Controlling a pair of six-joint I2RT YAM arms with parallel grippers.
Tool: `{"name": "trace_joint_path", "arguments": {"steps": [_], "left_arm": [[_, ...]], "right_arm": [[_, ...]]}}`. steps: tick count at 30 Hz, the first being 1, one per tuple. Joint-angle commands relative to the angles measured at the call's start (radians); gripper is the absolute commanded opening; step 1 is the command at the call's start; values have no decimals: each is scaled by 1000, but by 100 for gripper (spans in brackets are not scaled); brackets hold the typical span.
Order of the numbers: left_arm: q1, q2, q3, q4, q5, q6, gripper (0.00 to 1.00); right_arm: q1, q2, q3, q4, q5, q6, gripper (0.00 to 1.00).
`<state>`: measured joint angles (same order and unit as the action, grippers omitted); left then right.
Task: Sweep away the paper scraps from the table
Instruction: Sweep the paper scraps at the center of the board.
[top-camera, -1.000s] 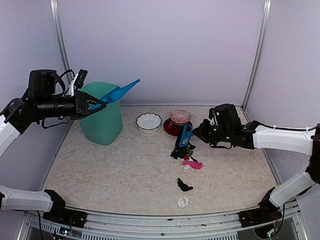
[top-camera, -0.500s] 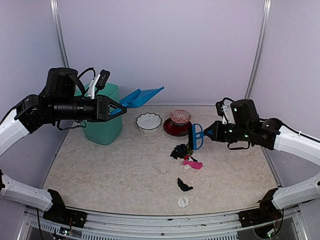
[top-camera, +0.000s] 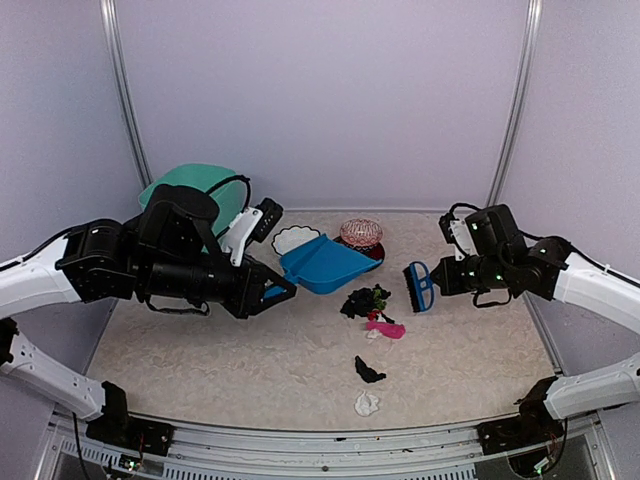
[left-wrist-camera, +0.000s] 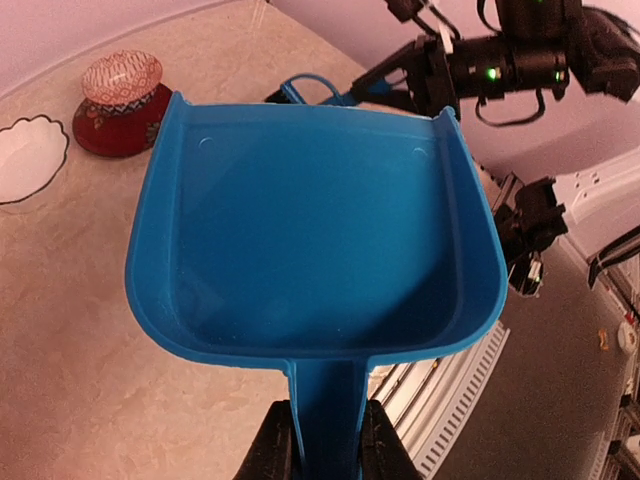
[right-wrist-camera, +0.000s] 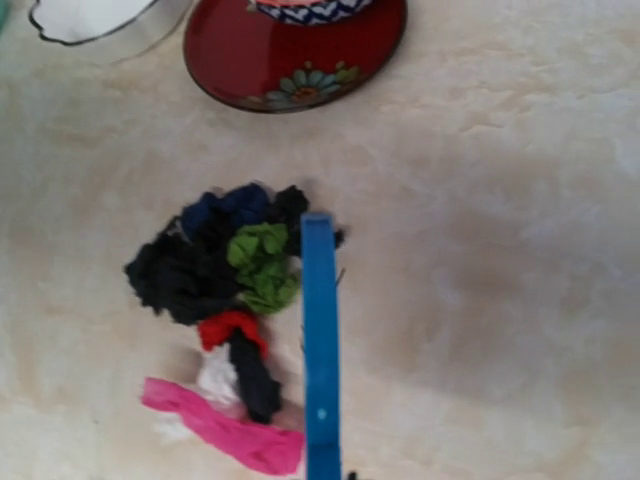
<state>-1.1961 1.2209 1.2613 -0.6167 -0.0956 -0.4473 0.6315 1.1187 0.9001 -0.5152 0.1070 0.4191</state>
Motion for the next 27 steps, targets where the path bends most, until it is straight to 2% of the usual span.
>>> {"name": "trace_joint_path", "arguments": {"steps": [1, 6, 14, 16, 19, 23, 27], "left_arm": [[-93, 19, -83, -35, -110, -6, 0], [-172, 31, -201, -26, -135, -59, 0], [-237, 123, -271, -22, -157, -81, 0], [-260, 127, -274, -29, -162, -87, 0], [-265, 113, -305, -39, -158, -121, 0], [-263, 96, -327, -67, -173, -173, 0], [-252, 81, -343, -88, -187, -210, 0]], "right_arm": [[-15, 14, 17, -20, 49, -93, 0], [-19, 29, 43, -40, 115, -139, 0], [-18, 124, 141, -39, 85, -301, 0], [-16, 139, 179, -66, -7, -357, 0], [-1, 150, 222, -146, -227, -428, 0], [25, 151, 231, -253, -508, -423, 0], [105, 131, 209, -305, -657, -406, 0]]}}
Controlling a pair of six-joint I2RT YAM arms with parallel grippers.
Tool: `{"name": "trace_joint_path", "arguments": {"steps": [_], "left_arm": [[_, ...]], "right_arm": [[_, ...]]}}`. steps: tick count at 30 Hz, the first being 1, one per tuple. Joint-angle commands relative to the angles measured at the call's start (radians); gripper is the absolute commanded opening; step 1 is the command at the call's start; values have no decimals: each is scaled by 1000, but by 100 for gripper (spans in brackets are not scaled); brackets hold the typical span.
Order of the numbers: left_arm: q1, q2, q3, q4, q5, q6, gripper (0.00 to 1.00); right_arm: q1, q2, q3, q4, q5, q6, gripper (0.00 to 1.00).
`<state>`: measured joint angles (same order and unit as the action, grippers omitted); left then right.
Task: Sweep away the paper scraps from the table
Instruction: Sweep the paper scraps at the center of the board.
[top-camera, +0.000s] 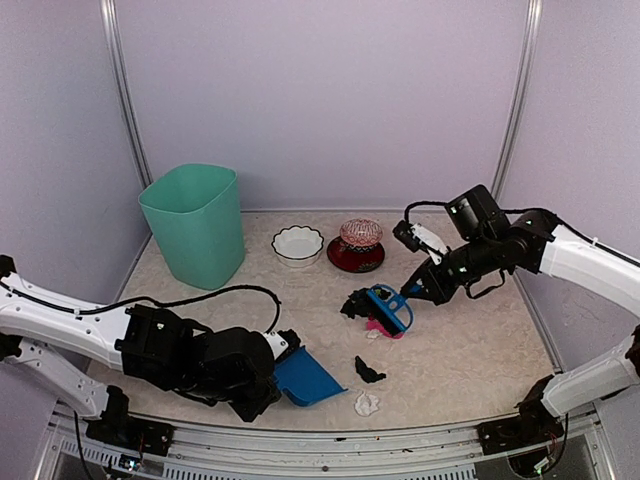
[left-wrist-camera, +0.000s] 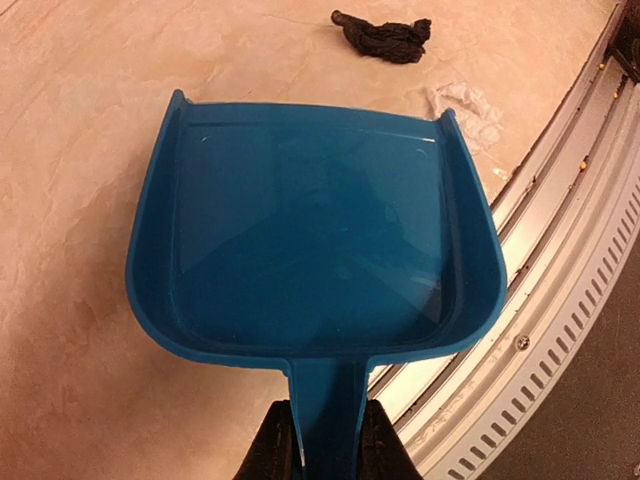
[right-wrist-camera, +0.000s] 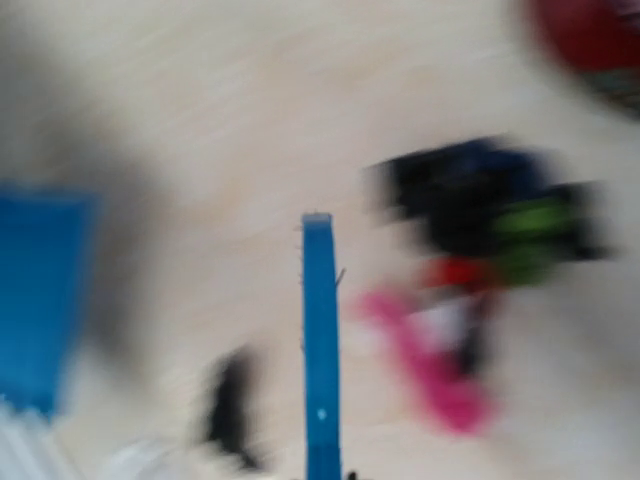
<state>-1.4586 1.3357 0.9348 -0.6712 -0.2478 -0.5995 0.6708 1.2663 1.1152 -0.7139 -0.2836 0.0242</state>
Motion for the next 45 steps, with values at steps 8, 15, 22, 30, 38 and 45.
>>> {"name": "trace_joint_path", "arguments": {"steps": [8, 15, 22, 30, 38, 45], "left_arm": [[101, -75, -65, -50, -30, -110, 0], [142, -126, -80, -45, -37, -114, 0], [150, -166, -95, -28, -30, -107, 0], [150, -158, -101, -5, -15, -86, 0], [155, -88, -77, 50, 4, -24, 0], [183, 23, -37, 110, 32, 68, 0]], "right_arm": [[207, 11, -101, -126, -475, 39, 0], [257, 112, -163, -24, -439, 49, 0], [251, 191, -134, 17, -119, 67, 0], [178, 181, -18, -12, 169, 25, 0], [119, 150, 92, -1, 41, 6, 0], [61, 109, 186, -46, 280, 6, 0]]}}
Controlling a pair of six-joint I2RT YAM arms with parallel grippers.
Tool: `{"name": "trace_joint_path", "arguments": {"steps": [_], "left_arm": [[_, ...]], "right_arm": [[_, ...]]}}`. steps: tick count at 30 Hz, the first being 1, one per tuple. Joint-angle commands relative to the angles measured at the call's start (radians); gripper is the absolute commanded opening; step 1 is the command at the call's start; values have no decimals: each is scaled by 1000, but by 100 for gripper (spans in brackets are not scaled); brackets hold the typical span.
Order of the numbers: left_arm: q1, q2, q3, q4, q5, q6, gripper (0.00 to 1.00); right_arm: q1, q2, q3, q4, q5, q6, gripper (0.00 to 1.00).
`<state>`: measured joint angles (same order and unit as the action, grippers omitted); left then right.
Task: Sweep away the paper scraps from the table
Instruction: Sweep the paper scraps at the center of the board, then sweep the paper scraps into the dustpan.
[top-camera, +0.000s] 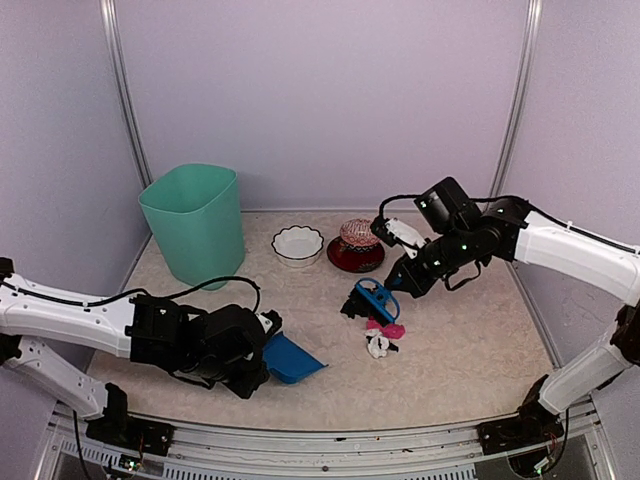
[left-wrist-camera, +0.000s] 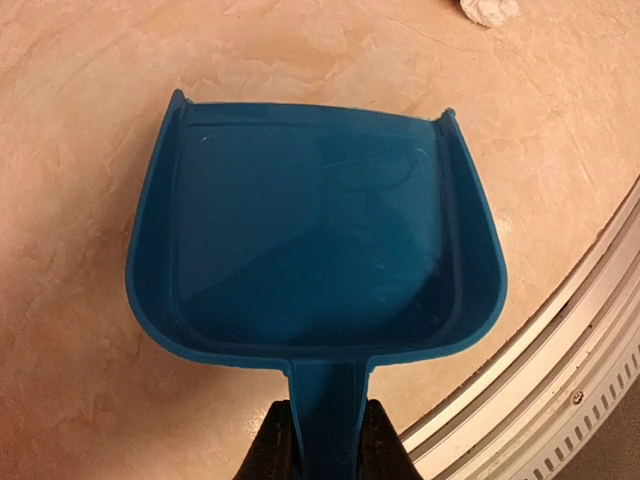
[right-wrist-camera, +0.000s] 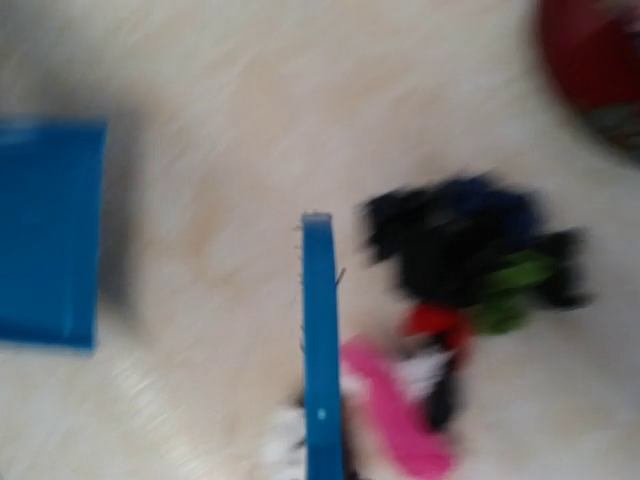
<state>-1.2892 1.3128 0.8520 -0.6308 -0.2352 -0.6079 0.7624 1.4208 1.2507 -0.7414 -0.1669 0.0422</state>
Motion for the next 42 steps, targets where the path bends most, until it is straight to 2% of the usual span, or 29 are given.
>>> {"name": "trace_joint_path", "arguments": {"steps": [1, 5, 15, 27, 34, 42], "left_arm": [[18, 63, 53, 82, 22, 92, 0], [39, 131, 95, 134, 47, 154, 0], [124, 313, 207, 184, 34, 235, 0], [246, 470, 325, 244, 78, 366, 0], [262, 537, 336, 261, 123, 381, 0], [271, 543, 298, 309, 147, 370, 0]], "right_arm": [[-33, -45, 53, -14, 215, -15, 0], [-35, -1, 40, 15, 451, -37, 0], [-38, 165, -16, 225, 564, -138, 0], [-37, 348, 27, 279, 402, -112, 0], [-5, 351, 41, 270, 313, -92, 0], [51, 314, 58, 254, 204, -29, 0]]}}
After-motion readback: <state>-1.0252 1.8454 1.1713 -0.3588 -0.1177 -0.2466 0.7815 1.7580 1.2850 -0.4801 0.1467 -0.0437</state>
